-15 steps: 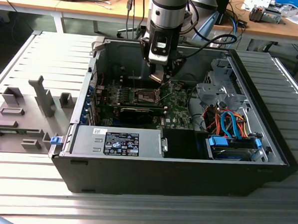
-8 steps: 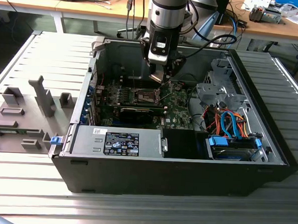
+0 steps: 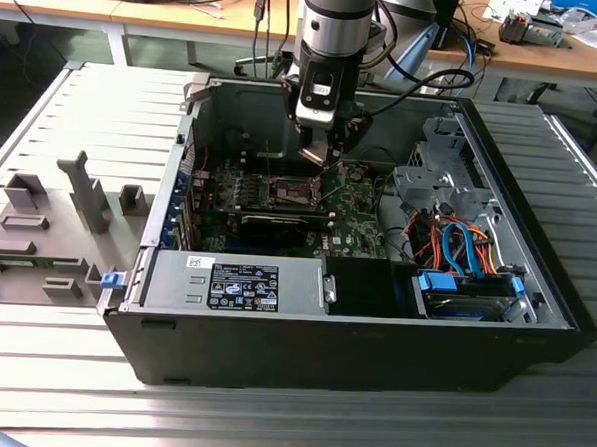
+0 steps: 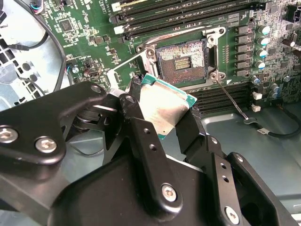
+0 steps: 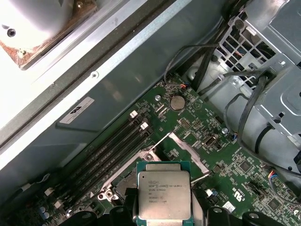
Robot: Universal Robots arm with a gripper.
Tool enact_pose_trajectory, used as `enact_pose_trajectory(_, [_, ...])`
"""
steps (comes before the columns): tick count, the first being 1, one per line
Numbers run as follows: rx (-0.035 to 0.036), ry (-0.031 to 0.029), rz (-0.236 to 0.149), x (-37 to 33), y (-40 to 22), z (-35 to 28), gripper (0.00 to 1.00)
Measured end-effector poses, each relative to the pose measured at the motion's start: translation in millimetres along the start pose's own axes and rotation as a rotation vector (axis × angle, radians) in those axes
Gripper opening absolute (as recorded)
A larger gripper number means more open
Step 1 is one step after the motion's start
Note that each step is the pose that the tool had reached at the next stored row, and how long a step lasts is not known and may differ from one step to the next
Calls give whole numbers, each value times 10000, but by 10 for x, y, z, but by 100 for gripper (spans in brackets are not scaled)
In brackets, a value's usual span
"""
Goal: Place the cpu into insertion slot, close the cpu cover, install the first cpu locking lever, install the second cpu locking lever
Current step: 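Place the cpu into insertion slot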
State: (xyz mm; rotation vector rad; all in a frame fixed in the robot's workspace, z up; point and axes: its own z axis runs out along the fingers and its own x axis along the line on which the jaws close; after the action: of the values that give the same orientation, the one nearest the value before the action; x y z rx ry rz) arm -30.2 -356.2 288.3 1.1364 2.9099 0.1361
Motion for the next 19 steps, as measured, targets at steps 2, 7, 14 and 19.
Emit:
enact_pose_trajectory(2, [1, -6, 58, 0, 0, 0, 54])
enact_pose_trajectory(7, [1, -15, 140, 0, 0, 0, 54])
enact_pose_trajectory(14, [2, -28, 257, 0, 0, 0, 54])
enact_pose_trajectory(19, [4, -39, 343, 0, 0, 0, 54])
